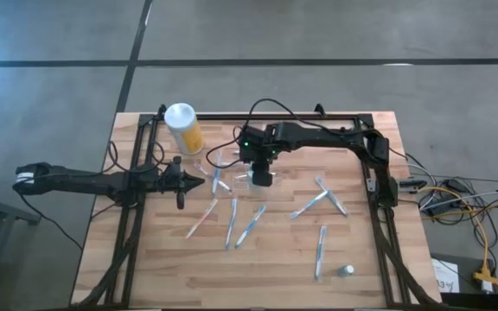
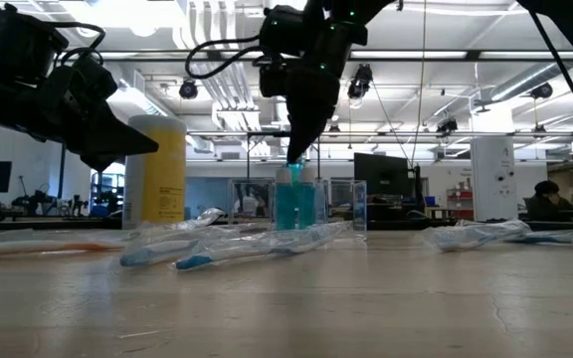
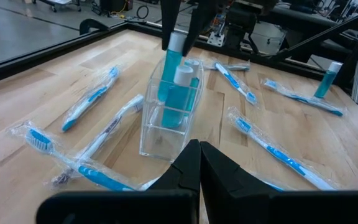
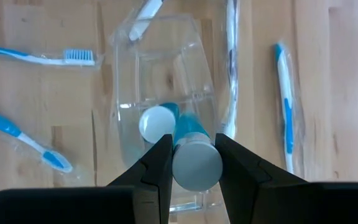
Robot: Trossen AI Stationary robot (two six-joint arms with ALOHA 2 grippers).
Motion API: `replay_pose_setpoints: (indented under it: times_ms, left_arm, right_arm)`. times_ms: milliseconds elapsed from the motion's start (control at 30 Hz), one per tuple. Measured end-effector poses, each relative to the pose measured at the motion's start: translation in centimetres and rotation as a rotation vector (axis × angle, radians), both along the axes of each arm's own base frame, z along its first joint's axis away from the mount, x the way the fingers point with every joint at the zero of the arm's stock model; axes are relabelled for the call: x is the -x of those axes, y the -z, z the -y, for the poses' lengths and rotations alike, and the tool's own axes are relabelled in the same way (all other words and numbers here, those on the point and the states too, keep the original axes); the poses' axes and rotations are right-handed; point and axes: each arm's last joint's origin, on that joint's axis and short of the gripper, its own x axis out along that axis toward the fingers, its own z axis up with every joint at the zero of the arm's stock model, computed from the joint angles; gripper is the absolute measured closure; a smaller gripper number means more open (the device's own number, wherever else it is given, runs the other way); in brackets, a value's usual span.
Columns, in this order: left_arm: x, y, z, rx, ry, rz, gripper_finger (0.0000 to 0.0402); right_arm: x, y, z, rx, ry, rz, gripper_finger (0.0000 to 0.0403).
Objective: Pick & Place toothbrushing station
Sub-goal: Put the top mouthwash into the middle section of the transparent organizer
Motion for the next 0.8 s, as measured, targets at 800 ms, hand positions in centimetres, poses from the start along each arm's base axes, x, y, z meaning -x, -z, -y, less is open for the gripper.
replay_pose_setpoints:
  times_ms: [800]
  left_arm:
    - [0.0,0.0,0.0,0.001,0.000,-0.001,0.0396]
  right_arm:
    - [-0.2,2.0,0.1,0.009,0.002,0.045,0.0300]
